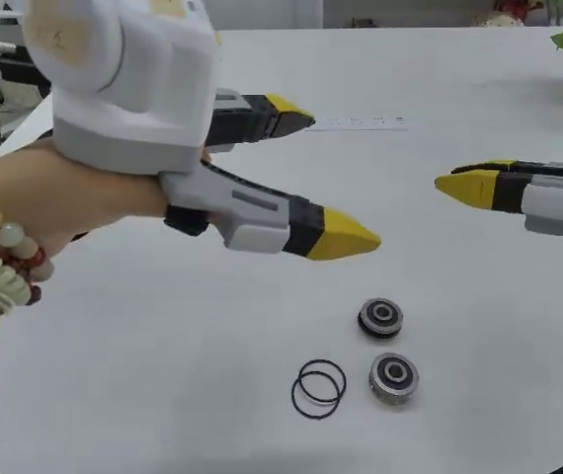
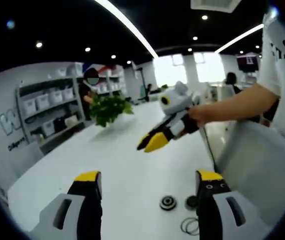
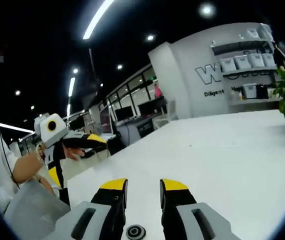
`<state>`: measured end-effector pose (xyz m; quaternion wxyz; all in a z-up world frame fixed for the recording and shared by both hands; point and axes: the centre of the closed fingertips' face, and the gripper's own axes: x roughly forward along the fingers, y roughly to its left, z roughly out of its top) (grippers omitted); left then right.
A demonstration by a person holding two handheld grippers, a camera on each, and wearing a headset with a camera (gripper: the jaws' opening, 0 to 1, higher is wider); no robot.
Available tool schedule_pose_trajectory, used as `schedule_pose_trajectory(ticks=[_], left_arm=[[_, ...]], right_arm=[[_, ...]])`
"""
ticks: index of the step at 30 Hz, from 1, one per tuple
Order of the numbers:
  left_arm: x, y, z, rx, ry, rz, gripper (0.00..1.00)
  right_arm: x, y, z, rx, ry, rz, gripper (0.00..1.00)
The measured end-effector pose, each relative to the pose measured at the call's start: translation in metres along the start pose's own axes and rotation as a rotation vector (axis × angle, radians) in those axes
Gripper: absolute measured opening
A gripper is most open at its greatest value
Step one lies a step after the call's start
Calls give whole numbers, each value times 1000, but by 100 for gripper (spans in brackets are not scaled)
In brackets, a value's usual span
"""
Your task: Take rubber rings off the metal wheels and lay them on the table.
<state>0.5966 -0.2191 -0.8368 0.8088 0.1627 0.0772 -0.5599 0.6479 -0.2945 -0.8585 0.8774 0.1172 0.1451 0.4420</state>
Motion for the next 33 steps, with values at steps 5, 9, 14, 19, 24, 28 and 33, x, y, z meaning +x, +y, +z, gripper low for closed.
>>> schedule_pose_trajectory(ticks=[5,9,14,19,24,28,33], left_arm=[[20,10,-7,-19,-16,15,72],[35,14,-22,-44,-14,29,66],[51,11,-42,-50,-13,44,57],[66,-7,-68,-79,22,20,48],[75,-18,-92,-89,55,15,38],[80,-29,-114,-75,122,-10,32],[84,-40,-126,-111,143,-27,27]], right_arm=[[2,-10,6,9,-56,-21,25],[2,-16,-17,30,-31,-35,26],[4,-24,-62,-21,151,-54,26],[5,-20,-101,-67,314,-32,28],[3,-12,-119,-95,370,-2,28],[3,-7,-131,-127,409,14,30],[4,1,-146,-176,469,41,30]])
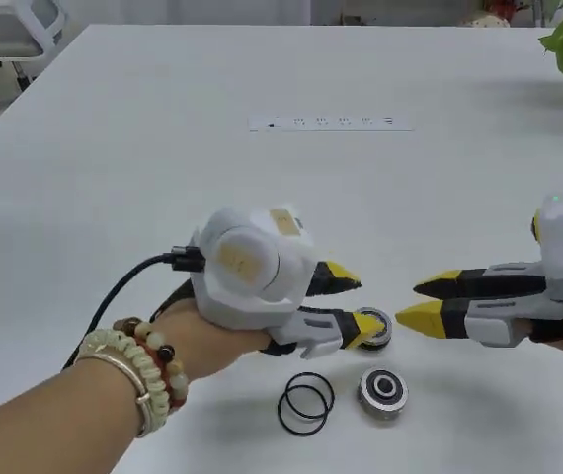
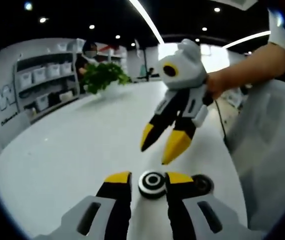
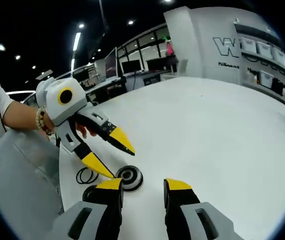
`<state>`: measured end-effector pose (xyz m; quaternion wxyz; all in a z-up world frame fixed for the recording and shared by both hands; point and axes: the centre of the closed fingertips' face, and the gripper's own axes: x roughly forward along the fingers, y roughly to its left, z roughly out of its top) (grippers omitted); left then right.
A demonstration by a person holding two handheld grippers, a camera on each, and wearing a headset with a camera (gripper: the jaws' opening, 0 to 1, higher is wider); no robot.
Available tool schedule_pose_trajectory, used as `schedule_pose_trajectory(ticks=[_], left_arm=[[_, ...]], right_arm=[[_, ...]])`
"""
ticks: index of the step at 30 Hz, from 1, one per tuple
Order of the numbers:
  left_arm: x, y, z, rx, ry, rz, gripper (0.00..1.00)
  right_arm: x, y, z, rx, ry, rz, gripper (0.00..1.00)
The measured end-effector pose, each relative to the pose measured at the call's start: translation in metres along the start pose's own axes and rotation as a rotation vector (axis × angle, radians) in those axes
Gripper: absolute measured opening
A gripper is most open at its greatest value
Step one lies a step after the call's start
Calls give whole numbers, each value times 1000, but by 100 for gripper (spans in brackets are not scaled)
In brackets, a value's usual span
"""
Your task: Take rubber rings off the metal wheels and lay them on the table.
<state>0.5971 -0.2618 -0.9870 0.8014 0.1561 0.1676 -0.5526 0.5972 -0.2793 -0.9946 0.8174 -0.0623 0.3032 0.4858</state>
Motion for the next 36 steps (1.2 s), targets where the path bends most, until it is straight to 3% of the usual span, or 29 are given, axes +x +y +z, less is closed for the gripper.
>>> schedule_pose_trajectory(ticks=[2,7,11,12,14,15,16,19,20,21,36], left_arm=[[3,-2,-3,19,16,-1,25],[5,-5,-5,-9,24,-5,22],[11,-7,-12,-35,43,-1,20],[12,-6,-9,-53,27,10,19],[13,-6,-10,-16,40,21,18],[13,-4,-13,34,60,32,17],[13,-7,-11,9,40,29,17],[12,-3,-13,-32,41,30,16],[12,-2,-13,-31,39,32,15],[11,0,-11,8,36,38,15],[7,-4,-10,-14,21,37,14]], right_arm=[[3,4,-6,-25,31,12,30],[8,12,-16,-71,83,34,31],[13,13,-18,-87,94,26,30],[15,13,-18,-91,94,24,30],[17,12,-20,-122,113,9,30],[19,12,-20,-121,110,11,30],[20,13,-19,-122,106,12,29],[22,13,-18,-134,109,12,29],[23,13,-19,-142,111,12,29],[24,14,-18,-145,112,13,29],[25,14,-18,-167,111,12,23]])
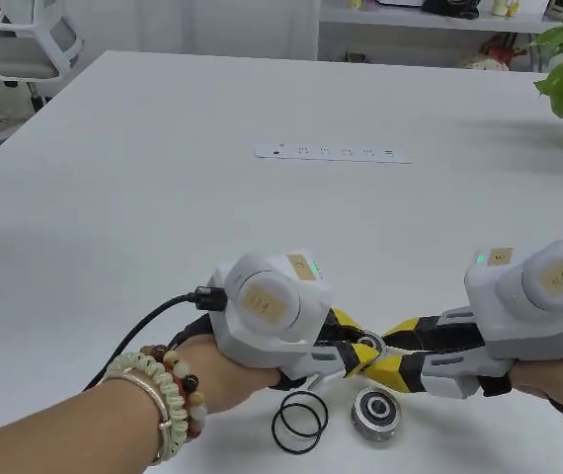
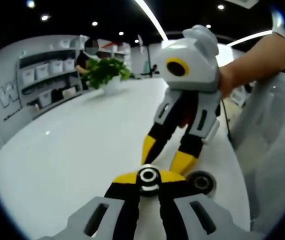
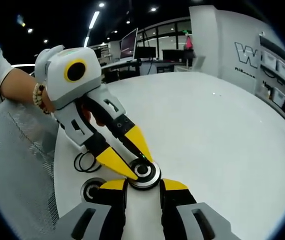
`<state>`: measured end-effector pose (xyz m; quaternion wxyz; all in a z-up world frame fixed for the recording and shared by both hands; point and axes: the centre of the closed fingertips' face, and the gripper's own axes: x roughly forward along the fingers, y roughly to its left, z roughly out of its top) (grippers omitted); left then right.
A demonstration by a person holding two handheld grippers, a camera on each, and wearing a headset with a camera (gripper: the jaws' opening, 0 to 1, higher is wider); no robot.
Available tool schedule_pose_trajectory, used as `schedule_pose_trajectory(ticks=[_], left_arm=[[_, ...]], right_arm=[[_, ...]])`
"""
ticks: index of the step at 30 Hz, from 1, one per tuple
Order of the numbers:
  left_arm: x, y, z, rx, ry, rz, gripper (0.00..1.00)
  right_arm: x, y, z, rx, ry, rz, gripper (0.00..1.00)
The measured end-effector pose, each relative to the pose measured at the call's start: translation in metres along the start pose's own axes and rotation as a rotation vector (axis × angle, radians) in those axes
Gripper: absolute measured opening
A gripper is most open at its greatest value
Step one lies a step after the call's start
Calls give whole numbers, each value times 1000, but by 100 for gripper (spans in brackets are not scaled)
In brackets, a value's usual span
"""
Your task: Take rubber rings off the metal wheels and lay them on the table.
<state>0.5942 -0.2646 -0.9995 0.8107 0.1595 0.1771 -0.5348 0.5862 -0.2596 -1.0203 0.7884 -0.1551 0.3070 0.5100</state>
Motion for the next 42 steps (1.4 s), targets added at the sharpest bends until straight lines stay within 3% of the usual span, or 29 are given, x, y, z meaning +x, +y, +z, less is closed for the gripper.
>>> schedule_pose_trajectory(ticks=[12,24,33,34,35,36,42], left_arm=[[0,0,0,-5,-8,2,14],[0,0,-1,-11,-14,3,14],[0,0,-2,-15,-14,7,14],[0,0,-2,-16,-14,7,14],[0,0,-2,-17,-14,4,14],[0,-1,-2,-17,-16,1,14],[0,0,-2,-19,-17,2,14]], right_arm=[[-2,0,0,-44,6,11,21],[-9,-1,-4,15,0,34,14],[-10,1,-5,19,1,43,10],[-11,1,-6,19,5,42,5],[-11,-6,-7,-4,7,9,0],[-11,-2,-8,34,9,30,0],[-10,-4,-9,23,21,20,0]])
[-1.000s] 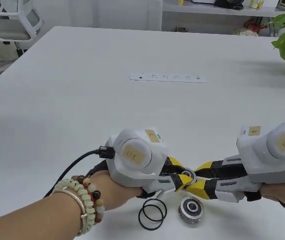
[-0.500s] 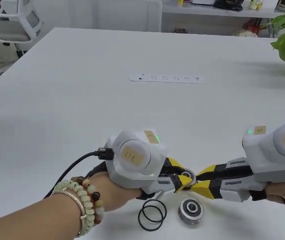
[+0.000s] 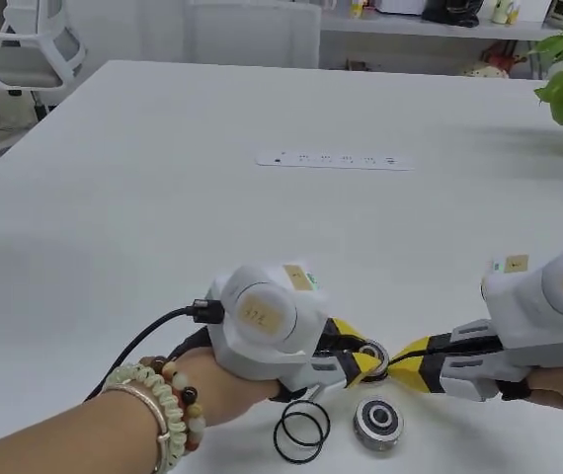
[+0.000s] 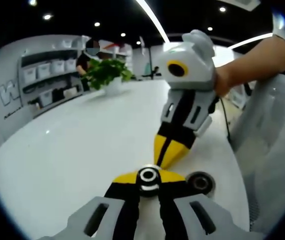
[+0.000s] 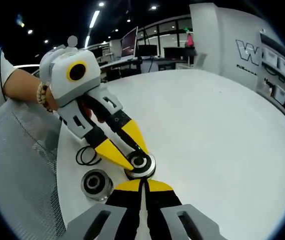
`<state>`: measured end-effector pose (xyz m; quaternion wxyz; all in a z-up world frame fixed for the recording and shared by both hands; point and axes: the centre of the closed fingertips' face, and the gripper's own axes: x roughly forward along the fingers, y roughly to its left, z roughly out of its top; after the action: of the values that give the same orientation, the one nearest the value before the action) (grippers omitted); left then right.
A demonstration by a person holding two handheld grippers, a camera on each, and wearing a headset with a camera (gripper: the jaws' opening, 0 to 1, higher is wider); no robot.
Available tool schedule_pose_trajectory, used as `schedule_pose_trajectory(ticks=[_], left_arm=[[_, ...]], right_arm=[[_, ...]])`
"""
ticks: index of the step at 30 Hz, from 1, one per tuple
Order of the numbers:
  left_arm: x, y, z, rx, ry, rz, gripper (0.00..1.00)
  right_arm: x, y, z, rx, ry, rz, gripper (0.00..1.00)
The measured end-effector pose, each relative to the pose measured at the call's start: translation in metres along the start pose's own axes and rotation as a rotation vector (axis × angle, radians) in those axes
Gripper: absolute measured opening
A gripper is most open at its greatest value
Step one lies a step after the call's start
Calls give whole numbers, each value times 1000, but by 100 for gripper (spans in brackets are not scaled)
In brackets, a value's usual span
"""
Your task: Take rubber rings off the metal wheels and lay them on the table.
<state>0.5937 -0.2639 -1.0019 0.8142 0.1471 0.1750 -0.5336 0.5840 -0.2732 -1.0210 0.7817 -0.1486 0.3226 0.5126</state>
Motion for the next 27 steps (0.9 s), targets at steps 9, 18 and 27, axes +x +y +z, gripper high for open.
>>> schedule_pose_trajectory(ticks=[9,18,27], left_arm=[[0,0,-1,5,5,0,14],[0,-1,-1,7,6,-8,14],[0,-1,-1,9,4,-14,14]], right_arm=[[-3,-6,2,173,-3,-19,0],[-7,-5,7,311,-48,7,0],[-6,-1,6,313,-28,7,0]])
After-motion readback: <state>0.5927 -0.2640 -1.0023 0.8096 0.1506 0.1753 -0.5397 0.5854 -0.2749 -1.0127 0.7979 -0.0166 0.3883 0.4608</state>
